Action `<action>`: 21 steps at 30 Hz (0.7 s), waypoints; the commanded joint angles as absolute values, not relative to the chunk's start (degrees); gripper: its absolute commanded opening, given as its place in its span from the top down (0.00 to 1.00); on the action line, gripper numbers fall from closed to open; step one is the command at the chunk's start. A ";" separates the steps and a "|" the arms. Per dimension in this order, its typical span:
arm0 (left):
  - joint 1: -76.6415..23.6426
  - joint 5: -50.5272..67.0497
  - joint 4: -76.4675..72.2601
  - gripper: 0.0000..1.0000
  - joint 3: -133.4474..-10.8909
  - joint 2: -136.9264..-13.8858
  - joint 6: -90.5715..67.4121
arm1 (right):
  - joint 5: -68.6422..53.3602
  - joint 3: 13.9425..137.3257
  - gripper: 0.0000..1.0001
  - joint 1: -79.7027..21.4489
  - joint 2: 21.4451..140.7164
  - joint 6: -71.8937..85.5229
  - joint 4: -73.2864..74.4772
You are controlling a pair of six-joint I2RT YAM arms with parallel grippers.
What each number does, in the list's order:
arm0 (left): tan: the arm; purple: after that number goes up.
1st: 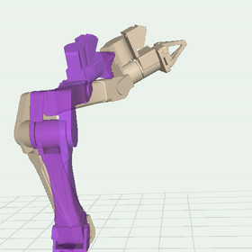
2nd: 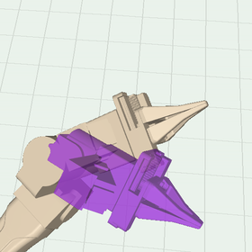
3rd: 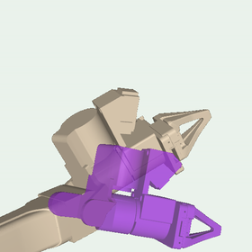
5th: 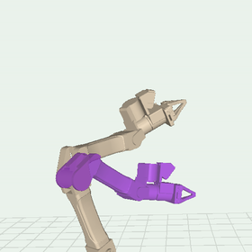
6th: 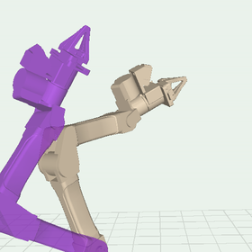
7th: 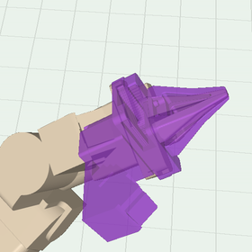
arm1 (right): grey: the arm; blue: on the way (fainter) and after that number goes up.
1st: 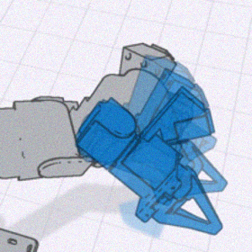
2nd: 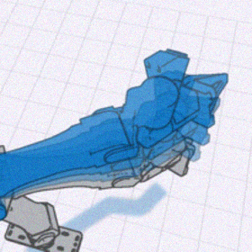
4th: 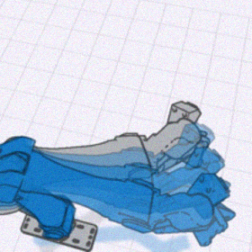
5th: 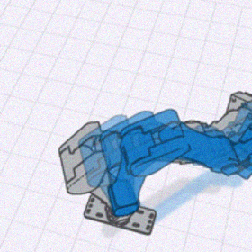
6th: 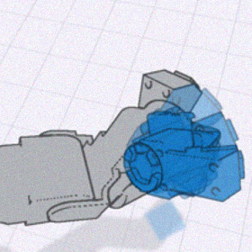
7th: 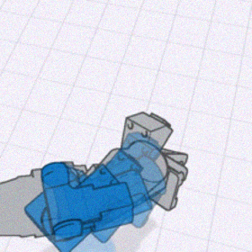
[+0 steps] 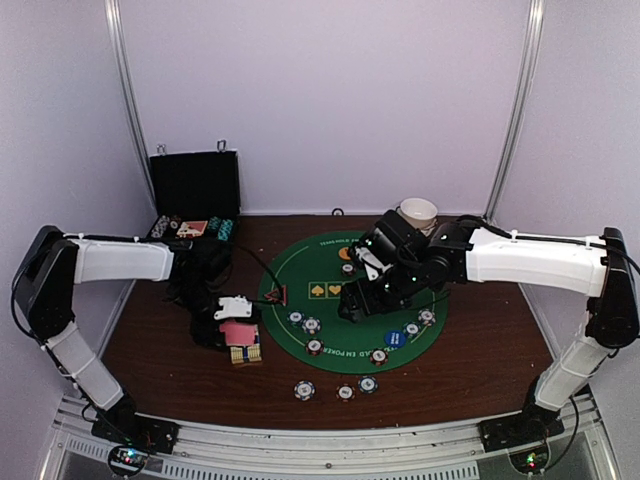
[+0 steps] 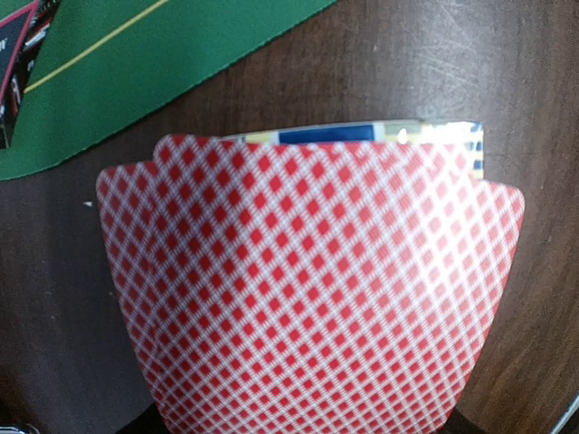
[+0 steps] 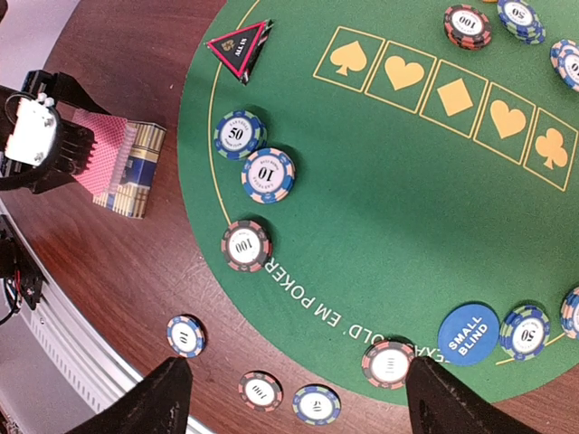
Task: Distribute texas hold em gaming equipment
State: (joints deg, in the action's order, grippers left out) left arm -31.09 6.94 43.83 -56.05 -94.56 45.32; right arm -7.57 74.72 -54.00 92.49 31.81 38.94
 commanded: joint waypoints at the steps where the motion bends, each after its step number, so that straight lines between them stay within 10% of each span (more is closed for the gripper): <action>1: -31.38 9.08 47.35 1.00 -59.57 -91.13 44.77 | -7.74 74.71 0.15 -53.79 92.20 33.01 37.41; 21: -32.55 17.81 61.14 1.00 -76.07 -86.54 37.24 | -39.42 75.10 0.02 -52.77 104.25 54.57 2.57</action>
State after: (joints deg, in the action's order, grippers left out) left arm -31.42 14.66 57.74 -72.49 -88.88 38.89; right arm -30.33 74.37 -52.95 100.92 47.22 14.63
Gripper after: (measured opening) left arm 0.677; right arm 0.983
